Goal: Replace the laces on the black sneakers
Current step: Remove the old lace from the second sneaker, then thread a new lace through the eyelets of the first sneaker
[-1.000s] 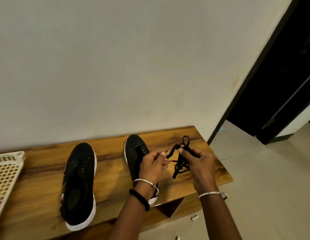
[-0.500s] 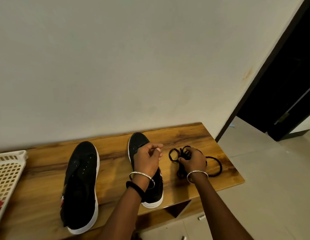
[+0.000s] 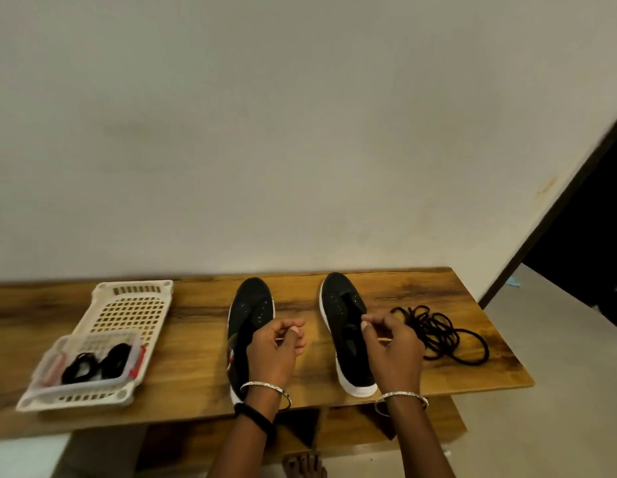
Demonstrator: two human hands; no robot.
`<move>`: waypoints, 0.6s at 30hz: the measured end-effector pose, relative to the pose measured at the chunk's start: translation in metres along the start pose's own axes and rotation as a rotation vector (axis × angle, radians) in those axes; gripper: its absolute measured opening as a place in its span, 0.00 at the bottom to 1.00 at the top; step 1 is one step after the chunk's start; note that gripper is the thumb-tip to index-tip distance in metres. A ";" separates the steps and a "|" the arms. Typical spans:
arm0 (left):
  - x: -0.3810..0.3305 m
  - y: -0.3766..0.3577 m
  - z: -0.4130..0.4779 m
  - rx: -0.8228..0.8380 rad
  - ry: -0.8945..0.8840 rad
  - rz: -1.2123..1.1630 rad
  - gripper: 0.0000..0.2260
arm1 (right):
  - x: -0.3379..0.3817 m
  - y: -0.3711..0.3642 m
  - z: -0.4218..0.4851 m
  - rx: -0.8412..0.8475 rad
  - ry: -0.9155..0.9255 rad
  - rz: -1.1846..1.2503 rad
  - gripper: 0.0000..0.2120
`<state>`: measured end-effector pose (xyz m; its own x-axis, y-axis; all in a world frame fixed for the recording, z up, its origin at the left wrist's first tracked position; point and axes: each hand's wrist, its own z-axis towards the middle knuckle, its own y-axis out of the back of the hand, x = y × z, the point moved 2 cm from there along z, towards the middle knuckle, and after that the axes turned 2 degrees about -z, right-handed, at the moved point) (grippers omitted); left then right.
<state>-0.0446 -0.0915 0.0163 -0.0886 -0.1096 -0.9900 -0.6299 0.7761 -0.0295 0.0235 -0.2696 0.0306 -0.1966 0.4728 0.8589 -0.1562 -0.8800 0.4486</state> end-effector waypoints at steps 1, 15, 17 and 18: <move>-0.001 0.013 -0.003 -0.025 0.003 -0.003 0.08 | 0.007 -0.008 -0.012 0.019 0.007 0.019 0.06; -0.003 0.186 -0.029 -0.315 -0.029 0.077 0.08 | 0.099 -0.131 -0.124 0.358 0.151 0.123 0.06; -0.001 0.211 -0.024 -0.365 -0.006 0.116 0.07 | 0.111 -0.153 -0.133 0.420 0.146 0.139 0.06; 0.000 0.222 -0.019 -0.389 -0.001 0.155 0.08 | 0.116 -0.163 -0.137 0.445 0.143 0.144 0.06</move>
<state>-0.1997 0.0691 0.0129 -0.2050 -0.0092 -0.9787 -0.8538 0.4906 0.1742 -0.1061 -0.0648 0.0232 -0.3215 0.3190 0.8916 0.3054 -0.8563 0.4165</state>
